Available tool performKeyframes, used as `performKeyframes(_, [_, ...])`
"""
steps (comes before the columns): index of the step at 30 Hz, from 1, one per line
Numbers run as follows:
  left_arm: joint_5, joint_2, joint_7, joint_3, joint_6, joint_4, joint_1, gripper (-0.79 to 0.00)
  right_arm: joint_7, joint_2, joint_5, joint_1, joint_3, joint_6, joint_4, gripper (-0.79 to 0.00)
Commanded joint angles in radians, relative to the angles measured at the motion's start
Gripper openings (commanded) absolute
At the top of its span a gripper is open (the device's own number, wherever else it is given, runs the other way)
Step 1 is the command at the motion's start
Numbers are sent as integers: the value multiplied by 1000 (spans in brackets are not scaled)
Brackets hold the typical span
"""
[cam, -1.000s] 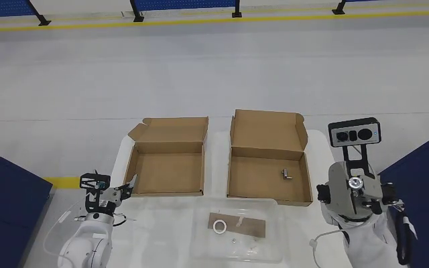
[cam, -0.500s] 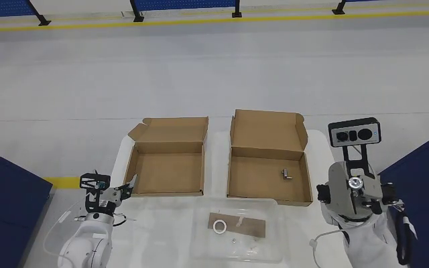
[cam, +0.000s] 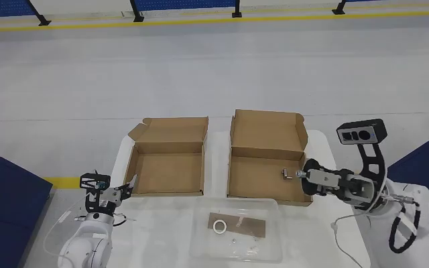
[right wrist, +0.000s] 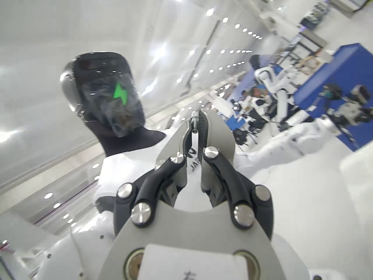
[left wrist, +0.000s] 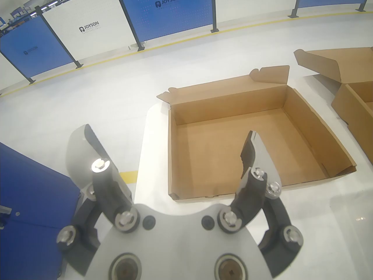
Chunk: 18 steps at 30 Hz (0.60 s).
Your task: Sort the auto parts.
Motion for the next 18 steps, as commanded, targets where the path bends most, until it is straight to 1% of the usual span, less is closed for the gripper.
performKeyframes(1, [0,0,0,0,0,0,0,0,31,6,-111,-33,42,-7,5,-785])
performKeyframes(3, [0,0,0,0,0,0,0,0,67,13,-220,-63,77,-32,3,-785])
performKeyframes(4, [0,0,0,0,0,0,0,0,70,13,-234,-68,82,-37,5,-785])
performKeyframes(11, [0,0,0,0,0,0,0,0,70,13,-234,-68,82,-37,5,-785])
performKeyframes(12, [0,0,0,0,0,0,0,0,59,15,-273,-67,86,-36,-4,-785])
performKeyframes(13, [0,0,0,0,0,0,0,0,48,19,-375,-65,92,-24,-25,-785])
performKeyframes(14, [0,0,0,0,0,0,0,0,30,22,-457,-63,89,-6,-43,-785])
performKeyframes(15, [0,0,0,0,0,0,0,0,14,24,-506,-59,78,19,-52,-785])
performKeyframes(18, [0,0,0,0,0,0,0,0,-6,35,-717,-15,55,83,-64,-785])
